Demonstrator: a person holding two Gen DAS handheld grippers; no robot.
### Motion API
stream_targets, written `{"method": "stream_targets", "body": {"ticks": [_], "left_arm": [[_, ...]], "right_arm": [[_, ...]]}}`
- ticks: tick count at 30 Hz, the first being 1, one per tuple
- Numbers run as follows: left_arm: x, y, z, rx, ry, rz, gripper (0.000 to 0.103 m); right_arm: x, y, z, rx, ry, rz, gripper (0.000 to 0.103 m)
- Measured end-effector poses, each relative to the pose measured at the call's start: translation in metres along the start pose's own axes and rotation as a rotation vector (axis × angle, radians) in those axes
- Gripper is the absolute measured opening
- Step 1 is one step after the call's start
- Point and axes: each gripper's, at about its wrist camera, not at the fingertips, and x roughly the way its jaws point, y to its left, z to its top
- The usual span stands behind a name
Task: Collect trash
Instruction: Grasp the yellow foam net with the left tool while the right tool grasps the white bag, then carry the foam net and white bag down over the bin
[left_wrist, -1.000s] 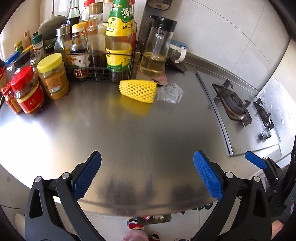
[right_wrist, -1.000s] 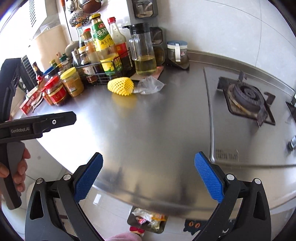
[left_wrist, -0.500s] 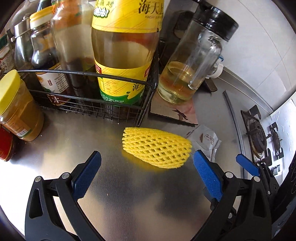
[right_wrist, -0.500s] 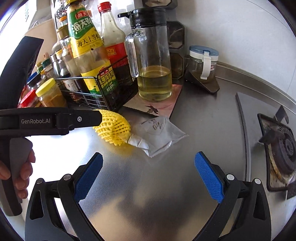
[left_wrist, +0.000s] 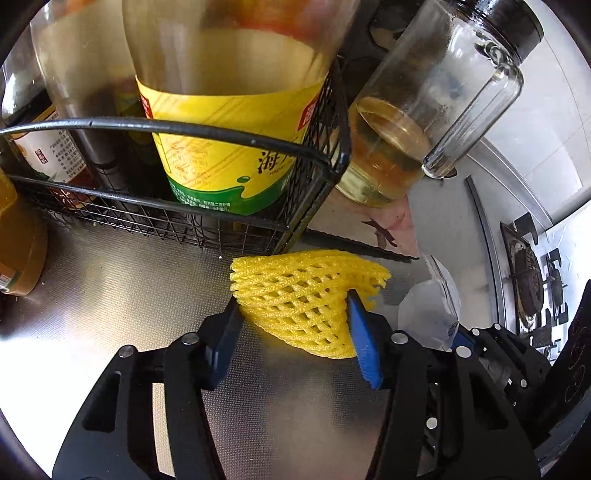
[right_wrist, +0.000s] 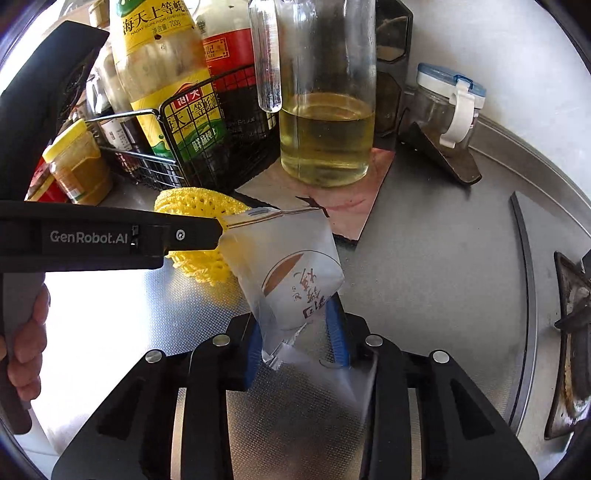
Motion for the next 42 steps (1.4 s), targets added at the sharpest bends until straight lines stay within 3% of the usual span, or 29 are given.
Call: {"method": "stream_targets", "body": {"ticks": [2,4,9,15,22,30,35,42], "left_arm": [[0.001,-0.002,0.001,0.004,-0.003,0.006,0.037],[0.002,-0.004,0.001,0.010,-0.005,0.016,0.030],[0.001,-0.014,-0.006,0.042,-0.027,0.033,0.013],[-0.023,-0.029,-0.027,0.074,-0.060,0.025,0.011],[-0.088,-0.057,-0.069,0.116,-0.129,0.024,0.011],[-0.160,-0.083,-0.163,0.164,-0.185,0.012,0.011],[-0.198,-0.074,-0.230,0.176,-0.187,0.007,0.012],[-0.200,-0.066,-0.312,0.175,-0.132,-0.007,0.012]], "right_arm": [[-0.004,-0.001,-0.002,0.009,0.001,0.012,0.021],[-0.009,-0.001,-0.006,0.008,0.010,0.026,0.008],[-0.028,-0.008,-0.023,0.047,0.000,0.034,0.008],[-0.060,-0.016,-0.045,0.099,-0.023,0.043,0.008],[-0.115,-0.003,-0.075,0.101,-0.059,0.035,0.008],[-0.189,0.027,-0.132,0.101,-0.095,0.009,0.008],[-0.226,0.048,-0.183,0.127,-0.090,0.025,0.008],[-0.237,0.074,-0.253,0.162,-0.031,0.046,0.008]]}}
